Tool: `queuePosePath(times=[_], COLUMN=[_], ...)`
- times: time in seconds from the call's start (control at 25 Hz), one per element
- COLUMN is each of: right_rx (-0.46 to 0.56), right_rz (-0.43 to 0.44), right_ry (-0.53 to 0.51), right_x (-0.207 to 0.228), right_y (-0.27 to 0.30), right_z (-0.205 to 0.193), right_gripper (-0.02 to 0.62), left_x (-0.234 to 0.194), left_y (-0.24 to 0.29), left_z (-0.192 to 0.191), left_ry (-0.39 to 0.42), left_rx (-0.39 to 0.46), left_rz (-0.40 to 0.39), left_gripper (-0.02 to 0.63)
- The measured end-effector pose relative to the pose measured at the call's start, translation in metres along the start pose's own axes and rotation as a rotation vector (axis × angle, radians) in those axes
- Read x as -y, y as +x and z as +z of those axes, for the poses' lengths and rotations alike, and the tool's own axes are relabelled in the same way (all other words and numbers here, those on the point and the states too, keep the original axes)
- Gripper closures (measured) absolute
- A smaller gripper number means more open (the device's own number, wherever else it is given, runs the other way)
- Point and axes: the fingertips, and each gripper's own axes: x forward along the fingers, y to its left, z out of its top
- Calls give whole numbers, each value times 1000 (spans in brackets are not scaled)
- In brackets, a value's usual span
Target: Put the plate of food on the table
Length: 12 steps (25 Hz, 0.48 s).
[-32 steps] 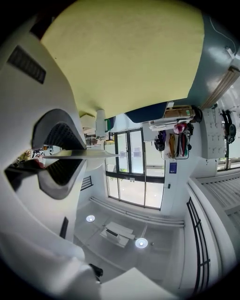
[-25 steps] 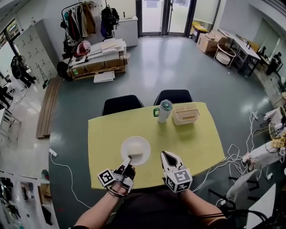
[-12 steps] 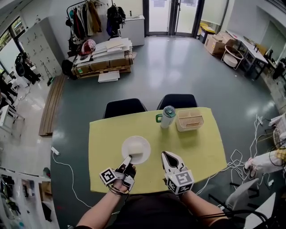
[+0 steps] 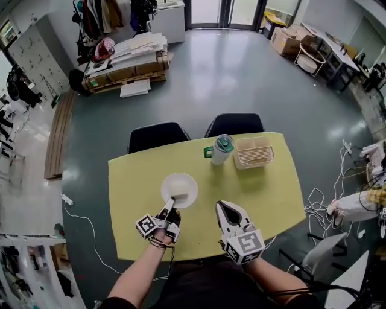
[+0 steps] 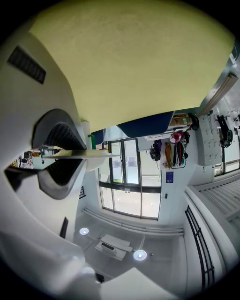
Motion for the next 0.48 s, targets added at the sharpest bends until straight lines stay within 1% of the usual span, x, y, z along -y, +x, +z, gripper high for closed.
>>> queuePosePath(times=[0.08,0.2,0.32,0.48], right_rx=[-2,-4,-8,-34], right_rz=[4,13,13,3], right_ry=[8,11,10,17], right_x=[1,0,2,12], right_y=[5,8,12,19], right_z=[1,4,7,-6], right_gripper=[583,583,583,583], left_x=[-17,-50,-78,-105], left_y=[13,27,41,60], left_z=[3,6,9,12], left_ry=[5,-19,-25,-31], left_rx=[-8,3,3,-8], left_rz=[26,48,91,126], left_gripper=[566,565,566,566])
